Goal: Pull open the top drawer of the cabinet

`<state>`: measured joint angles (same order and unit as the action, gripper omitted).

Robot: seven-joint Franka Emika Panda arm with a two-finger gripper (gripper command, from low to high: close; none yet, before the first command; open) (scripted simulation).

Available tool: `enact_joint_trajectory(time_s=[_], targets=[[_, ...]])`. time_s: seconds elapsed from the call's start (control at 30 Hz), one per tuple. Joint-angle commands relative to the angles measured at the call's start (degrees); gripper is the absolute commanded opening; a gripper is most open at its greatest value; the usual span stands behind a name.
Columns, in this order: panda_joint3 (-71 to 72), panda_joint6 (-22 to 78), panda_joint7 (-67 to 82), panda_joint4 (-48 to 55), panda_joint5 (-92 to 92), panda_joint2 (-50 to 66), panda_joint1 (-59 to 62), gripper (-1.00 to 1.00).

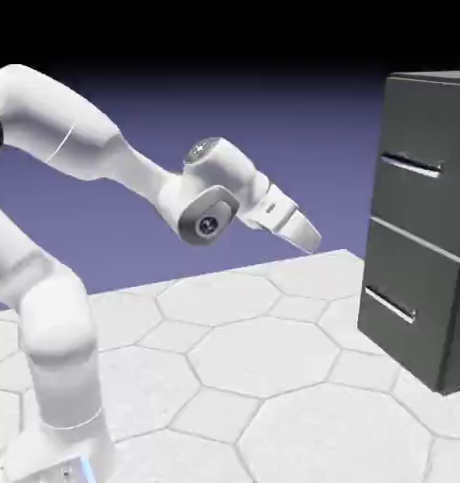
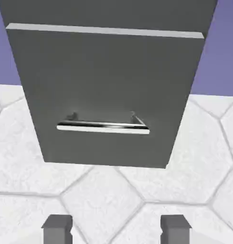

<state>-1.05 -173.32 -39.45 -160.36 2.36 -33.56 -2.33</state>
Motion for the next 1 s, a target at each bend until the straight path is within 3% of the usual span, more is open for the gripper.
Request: enact_joint_trajectory(time_s=[0.0, 0.97], targets=[[-0.9, 0.6, 2.5, 0.5, 2.0, -0.8, -1.4, 0.00], [-26.1, 17.1, 74.8, 15.9, 58.7, -22.5, -41.0, 0.00]])
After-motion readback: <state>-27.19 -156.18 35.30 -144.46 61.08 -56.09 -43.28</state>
